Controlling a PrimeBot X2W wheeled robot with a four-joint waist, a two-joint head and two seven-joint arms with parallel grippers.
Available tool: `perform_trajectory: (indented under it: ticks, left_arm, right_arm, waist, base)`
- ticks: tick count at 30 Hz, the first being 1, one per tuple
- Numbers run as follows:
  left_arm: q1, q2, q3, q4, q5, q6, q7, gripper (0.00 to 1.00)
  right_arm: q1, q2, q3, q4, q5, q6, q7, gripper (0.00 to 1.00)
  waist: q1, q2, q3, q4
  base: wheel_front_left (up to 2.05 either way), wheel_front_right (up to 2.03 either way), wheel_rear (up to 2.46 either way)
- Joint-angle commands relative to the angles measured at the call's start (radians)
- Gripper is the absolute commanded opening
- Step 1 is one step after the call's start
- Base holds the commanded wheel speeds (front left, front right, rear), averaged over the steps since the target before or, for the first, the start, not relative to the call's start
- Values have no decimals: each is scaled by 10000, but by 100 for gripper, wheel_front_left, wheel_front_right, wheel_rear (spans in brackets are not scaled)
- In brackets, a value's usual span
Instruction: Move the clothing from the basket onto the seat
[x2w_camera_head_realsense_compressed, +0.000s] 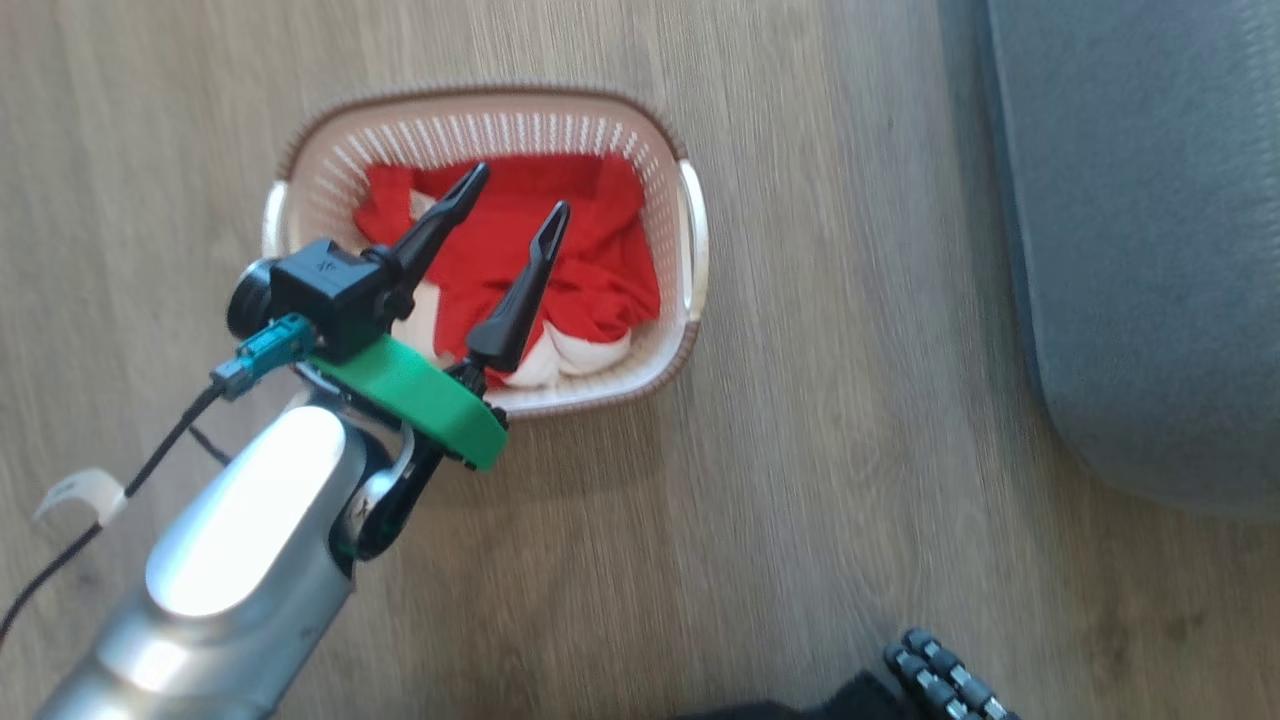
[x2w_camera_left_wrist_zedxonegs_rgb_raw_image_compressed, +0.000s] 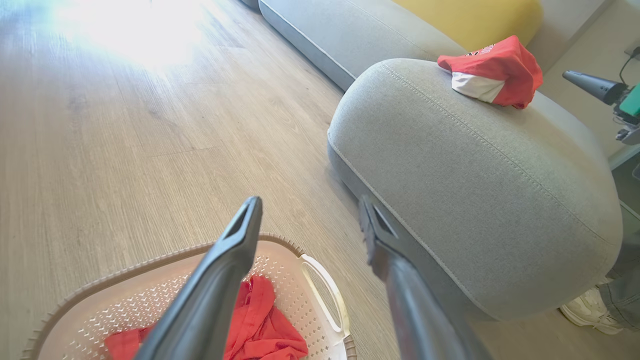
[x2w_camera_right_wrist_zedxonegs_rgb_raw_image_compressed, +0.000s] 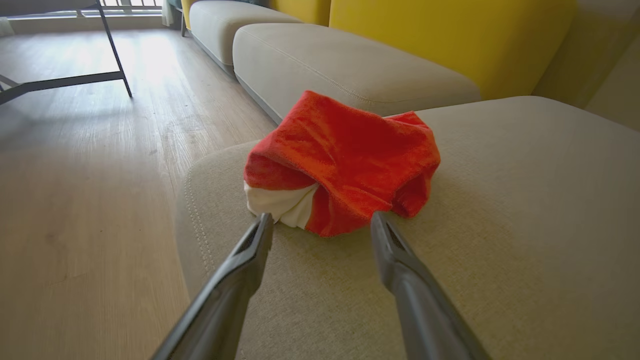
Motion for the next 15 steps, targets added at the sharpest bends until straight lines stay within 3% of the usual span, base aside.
perform_trajectory:
  ticks: [1,7,15]
  left_arm:
    - [228,56,568,-143,-9,-73,-49,100]
    - [1007,-375,1308,233,-9,-279,-50,100]
    - [2160,-921,2903,793,450,-526,-50,100]
  right_arm:
    - [550,-84,382,-706,50,69,-121,100]
    - [1890,221,1203,-2115,-148,69,-348,100]
    - [3758,668,2140,-3778,-1446,69,-515,100]
  waist:
    - [1,-1,-864,245]
    - [1,-1,-1788,905]
    - [1,-1,-2989,1998]
  base:
    - [0,0,0]
    - [0,0,0]
    - [0,0,0]
